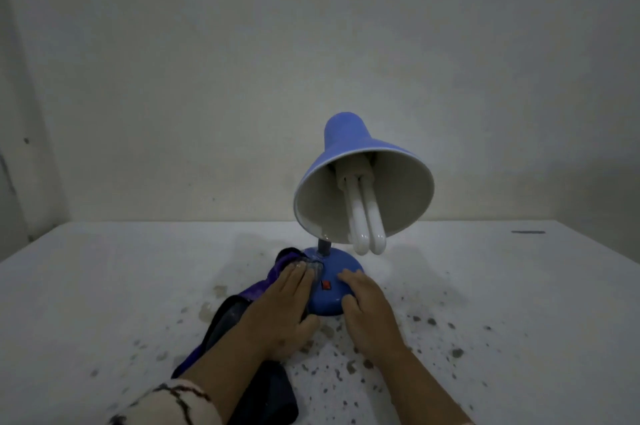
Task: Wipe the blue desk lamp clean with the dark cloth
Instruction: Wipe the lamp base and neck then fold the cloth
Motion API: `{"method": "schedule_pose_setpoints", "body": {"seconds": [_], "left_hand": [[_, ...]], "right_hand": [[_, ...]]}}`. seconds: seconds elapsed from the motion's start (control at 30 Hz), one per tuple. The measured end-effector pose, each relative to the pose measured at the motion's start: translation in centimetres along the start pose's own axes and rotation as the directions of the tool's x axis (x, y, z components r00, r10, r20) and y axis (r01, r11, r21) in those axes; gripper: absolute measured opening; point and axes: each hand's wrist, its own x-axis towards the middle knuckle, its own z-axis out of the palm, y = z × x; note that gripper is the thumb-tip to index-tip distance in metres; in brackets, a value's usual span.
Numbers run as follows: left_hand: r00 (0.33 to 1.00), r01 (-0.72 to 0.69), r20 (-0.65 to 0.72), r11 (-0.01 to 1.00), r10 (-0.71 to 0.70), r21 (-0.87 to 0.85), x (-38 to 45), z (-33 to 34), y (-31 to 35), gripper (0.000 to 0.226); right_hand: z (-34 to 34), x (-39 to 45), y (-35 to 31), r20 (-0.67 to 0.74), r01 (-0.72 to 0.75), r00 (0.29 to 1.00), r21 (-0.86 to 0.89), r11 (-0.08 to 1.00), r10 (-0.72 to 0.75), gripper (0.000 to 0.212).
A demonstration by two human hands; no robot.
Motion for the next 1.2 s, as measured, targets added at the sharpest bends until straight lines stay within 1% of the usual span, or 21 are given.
{"method": "schedule_pose_setpoints", "body": {"seconds": [0.03,0.13,0.27,0.37,0.4,0.47,0.53,0.6,0.67,0.7,0.8,0.9,1.0,1.07,1.1,1.13,1.2], "left_hand": [[1.0,0.016,0.009,1.0,-0.016,-0.001,0.2,-0.2,-0.1,0.082],[0.998,0.059,0.028,0.998,-0.058,-0.021,1.6,-0.9,-0.3,0.07],[0.997,0.071,0.047,0.997,-0.069,-0.039,3.9,-1.7,-0.4,0.064],[0.996,0.082,0.057,0.987,-0.074,-0.141,4.9,-2.0,-1.1,0.061],[0.996,0.082,0.056,0.982,-0.073,-0.17,5.2,-2.2,-1.2,0.059],[0.996,0.079,0.048,0.968,-0.07,-0.24,5.8,-2.6,-1.2,0.051],[0.996,0.09,0.043,0.936,-0.08,-0.34,6.5,-3.0,-1.0,0.04],[0.993,0.121,0.061,0.904,-0.106,-0.411,7.1,-3.4,-0.8,0.036],[0.985,0.171,0.09,0.889,-0.147,-0.425,7.4,-3.7,-0.7,0.032],[0.982,0.187,0.098,0.887,-0.16,-0.423,7.5,-3.8,-0.7,0.025],[0.983,0.184,0.089,0.891,-0.161,-0.414,8.1,-3.5,-0.7,0.014],[0.984,0.178,0.06,0.884,-0.169,-0.432,8.2,-3.0,-0.8,0.019],[0.985,0.154,-0.001,0.871,-0.175,-0.467,7.9,-2.8,-0.8,0.02],[0.987,0.12,-0.029,0.841,-0.159,-0.528,7.5,-2.4,-0.9,0.023],[0.987,0.105,-0.043,0.83,-0.153,-0.548,7.1,-2.2,-1.0,0.029],[0.988,0.08,-0.065,0.83,-0.139,-0.552,6.7,-2.1,-1.1,0.035],[0.988,0.049,-0.102,0.863,-0.115,-0.503,6.0,-1.6,-1.4,0.041]], "right_hand": [[0.0,0.0,0.0,-0.006,0.004,1.0,0.004,1.0,-0.004,0.042],[-0.1,0.1,-0.1,-0.015,0.013,1.0,0.01,1.0,-0.013,0.041],[0.0,0.2,-0.2,-0.007,0.012,1.0,0.012,1.0,-0.012,0.041],[0.1,0.1,-0.5,-0.008,0.005,1.0,0.015,1.0,-0.005,0.056],[0.2,0.1,-0.5,-0.009,0.004,1.0,0.011,1.0,-0.004,0.057],[0.3,0.0,-0.5,-0.006,0.001,1.0,0.003,1.0,-0.001,0.054],[0.3,0.0,-0.3,-0.006,0.0,1.0,-0.015,1.0,0.0,0.045],[0.2,0.1,-0.1,-0.021,0.002,1.0,-0.016,1.0,-0.002,0.043],[0.2,0.2,0.0,-0.033,0.005,0.999,-0.014,1.0,-0.005,0.043],[0.1,0.3,0.0,-0.036,0.005,0.999,-0.011,1.0,-0.005,0.043],[0.2,0.2,0.0,-0.043,0.015,0.999,-0.01,1.0,-0.015,0.042],[0.0,0.2,-0.2,-0.05,0.032,0.998,-0.005,0.999,-0.032,0.041],[-0.2,0.2,-0.3,-0.043,0.043,0.998,0.019,0.999,-0.042,0.04],[-0.3,0.1,-0.2,-0.044,0.036,0.998,0.045,0.998,-0.034,0.039],[-0.3,0.1,-0.2,-0.043,0.032,0.999,0.054,0.998,-0.03,0.039],[-0.3,0.1,-0.3,-0.043,0.03,0.999,0.058,0.998,-0.027,0.039],[-0.2,0.0,-0.4,-0.051,0.04,0.998,0.055,0.998,-0.037,0.037]]}}
